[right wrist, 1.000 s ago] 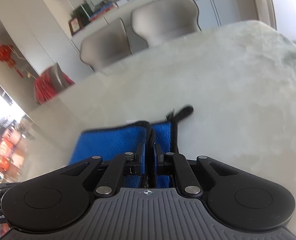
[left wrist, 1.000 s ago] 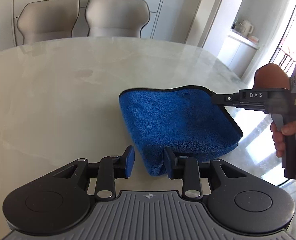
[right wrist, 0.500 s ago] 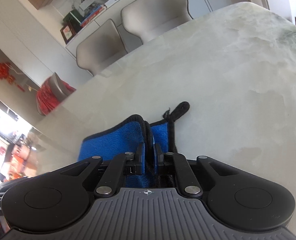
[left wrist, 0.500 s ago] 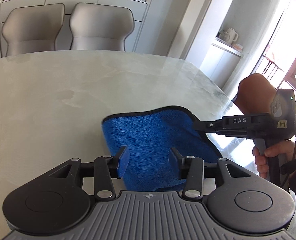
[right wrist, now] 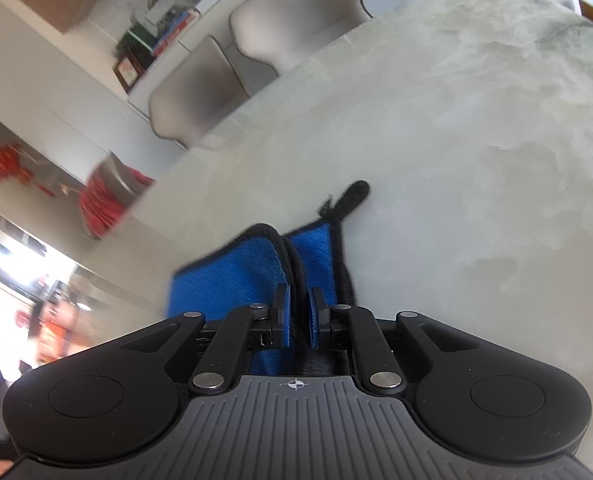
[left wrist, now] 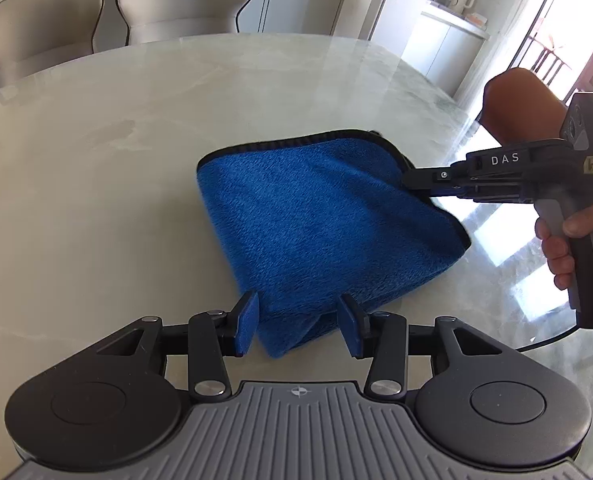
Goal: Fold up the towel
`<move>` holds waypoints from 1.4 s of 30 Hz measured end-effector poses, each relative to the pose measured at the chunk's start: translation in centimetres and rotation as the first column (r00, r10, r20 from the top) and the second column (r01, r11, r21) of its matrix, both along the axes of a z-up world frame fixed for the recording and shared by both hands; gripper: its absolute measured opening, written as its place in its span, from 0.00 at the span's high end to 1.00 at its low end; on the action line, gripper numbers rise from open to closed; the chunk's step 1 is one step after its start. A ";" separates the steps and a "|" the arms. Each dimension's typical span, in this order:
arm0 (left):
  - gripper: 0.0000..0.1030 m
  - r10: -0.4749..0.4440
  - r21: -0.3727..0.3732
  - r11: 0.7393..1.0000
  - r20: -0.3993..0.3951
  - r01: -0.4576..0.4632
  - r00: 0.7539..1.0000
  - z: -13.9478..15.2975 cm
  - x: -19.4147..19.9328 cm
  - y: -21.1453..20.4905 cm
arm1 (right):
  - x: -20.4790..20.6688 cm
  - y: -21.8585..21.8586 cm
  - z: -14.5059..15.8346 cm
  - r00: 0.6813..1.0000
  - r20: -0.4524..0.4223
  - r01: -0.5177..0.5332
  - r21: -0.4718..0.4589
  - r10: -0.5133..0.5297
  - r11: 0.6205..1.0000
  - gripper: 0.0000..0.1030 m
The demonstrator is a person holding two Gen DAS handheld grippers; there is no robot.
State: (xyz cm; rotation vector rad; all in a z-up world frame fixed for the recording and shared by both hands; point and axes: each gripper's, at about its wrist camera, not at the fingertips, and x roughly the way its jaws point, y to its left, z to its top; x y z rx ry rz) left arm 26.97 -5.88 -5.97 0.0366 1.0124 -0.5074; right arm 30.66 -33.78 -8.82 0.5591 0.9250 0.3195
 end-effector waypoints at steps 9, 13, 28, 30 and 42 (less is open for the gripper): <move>0.55 -0.013 -0.073 0.997 0.097 0.020 0.995 2.3 -0.5 -0.7 | -1.5 1.2 2.1 0.992 0.127 0.030 -0.184 -0.007 0.983 0.84; 0.55 -0.049 -0.097 0.994 0.058 0.055 0.997 1.7 0.0 -1.6 | -3.3 1.9 3.4 0.978 0.206 -0.021 -0.071 0.036 0.997 0.73; 0.55 -0.084 -0.103 0.991 0.011 0.085 0.996 1.3 0.0 -0.8 | -5.2 -0.7 0.2 0.995 0.032 0.093 0.092 -0.097 0.991 0.77; 0.49 -0.088 -0.132 0.987 0.025 0.090 0.996 1.7 0.3 -0.9 | -4.3 -0.2 1.1 0.994 0.080 0.067 0.064 -0.072 0.996 0.68; 0.49 -0.122 -0.085 0.989 -0.048 0.117 0.991 0.0 0.0 -1.0 | -0.4 0.7 0.1 0.995 0.100 -0.009 -0.039 0.012 0.999 0.83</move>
